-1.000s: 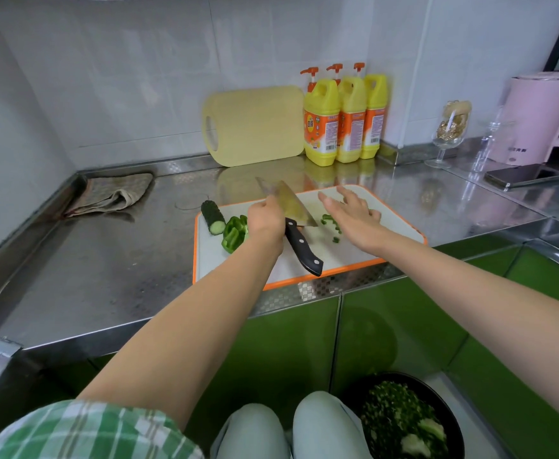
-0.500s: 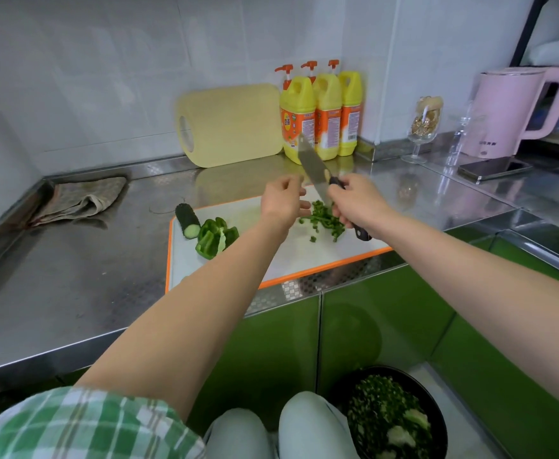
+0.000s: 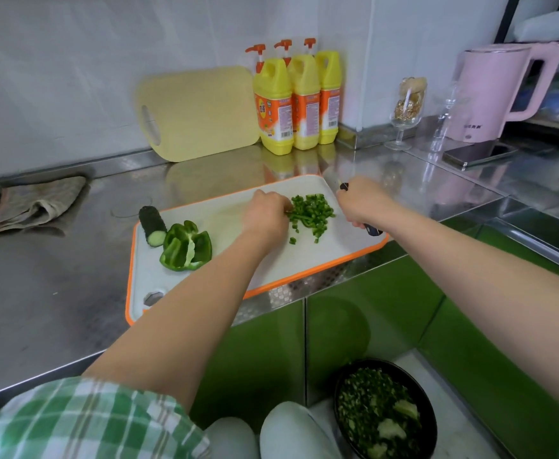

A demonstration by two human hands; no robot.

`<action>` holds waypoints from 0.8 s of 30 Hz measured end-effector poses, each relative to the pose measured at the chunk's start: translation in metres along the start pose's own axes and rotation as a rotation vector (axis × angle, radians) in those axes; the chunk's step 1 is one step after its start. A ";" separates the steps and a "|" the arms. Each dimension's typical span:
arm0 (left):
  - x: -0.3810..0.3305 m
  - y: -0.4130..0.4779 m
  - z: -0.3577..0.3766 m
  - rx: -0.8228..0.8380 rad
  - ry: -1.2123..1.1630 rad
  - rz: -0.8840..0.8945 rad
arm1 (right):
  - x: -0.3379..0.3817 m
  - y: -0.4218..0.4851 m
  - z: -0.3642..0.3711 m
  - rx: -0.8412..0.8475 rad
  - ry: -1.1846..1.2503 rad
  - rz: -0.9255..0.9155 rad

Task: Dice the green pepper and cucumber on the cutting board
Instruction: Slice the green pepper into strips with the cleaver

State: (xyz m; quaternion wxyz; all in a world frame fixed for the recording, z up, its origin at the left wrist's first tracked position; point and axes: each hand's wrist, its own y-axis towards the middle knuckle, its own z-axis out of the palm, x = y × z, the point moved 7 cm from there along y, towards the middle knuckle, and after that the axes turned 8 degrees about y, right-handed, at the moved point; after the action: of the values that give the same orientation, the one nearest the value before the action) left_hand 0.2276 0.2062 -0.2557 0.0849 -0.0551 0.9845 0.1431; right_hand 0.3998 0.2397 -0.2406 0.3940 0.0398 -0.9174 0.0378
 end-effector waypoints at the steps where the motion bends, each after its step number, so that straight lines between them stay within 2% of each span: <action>1: -0.003 0.001 -0.001 -0.018 0.062 0.034 | 0.001 0.001 0.000 0.015 -0.022 0.005; 4: -0.008 0.004 -0.006 -0.095 0.204 0.093 | 0.003 0.001 0.002 0.026 -0.072 0.004; 17: -0.014 0.005 -0.010 -0.135 0.285 0.150 | 0.009 -0.008 0.009 0.008 -0.233 -0.008; 19: -0.013 0.005 -0.012 -0.166 0.239 0.150 | 0.010 -0.009 0.008 0.011 -0.251 -0.012; 24: -0.006 0.001 -0.024 -0.183 -0.100 0.120 | 0.011 -0.012 0.008 0.026 -0.280 -0.018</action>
State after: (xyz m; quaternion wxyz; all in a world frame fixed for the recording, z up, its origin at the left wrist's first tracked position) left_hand 0.2294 0.2007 -0.2316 0.1197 0.0034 0.9634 0.2397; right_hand 0.3874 0.2263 -0.2374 0.2619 0.0580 -0.9625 0.0405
